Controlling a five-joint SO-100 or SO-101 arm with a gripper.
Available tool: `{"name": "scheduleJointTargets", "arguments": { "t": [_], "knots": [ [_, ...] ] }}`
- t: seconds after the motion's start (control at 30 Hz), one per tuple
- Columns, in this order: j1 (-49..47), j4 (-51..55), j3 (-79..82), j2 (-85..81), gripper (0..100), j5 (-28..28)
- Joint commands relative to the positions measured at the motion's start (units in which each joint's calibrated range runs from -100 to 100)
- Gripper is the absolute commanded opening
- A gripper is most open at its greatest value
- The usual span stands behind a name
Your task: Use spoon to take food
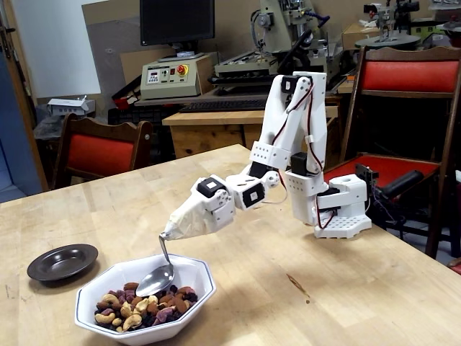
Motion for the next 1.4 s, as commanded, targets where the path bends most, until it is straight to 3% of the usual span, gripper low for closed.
{"name": "scheduleJointTargets", "arguments": {
  "t": [0.0,0.43,1.37],
  "knots": [
    [0.4,-0.1,-5.3,1.9,4,0.1],
    [0.3,-0.1,-14.9,8.5,4,-0.1],
    [0.4,-0.3,-14.4,8.0,4,0.1]
  ]
}}
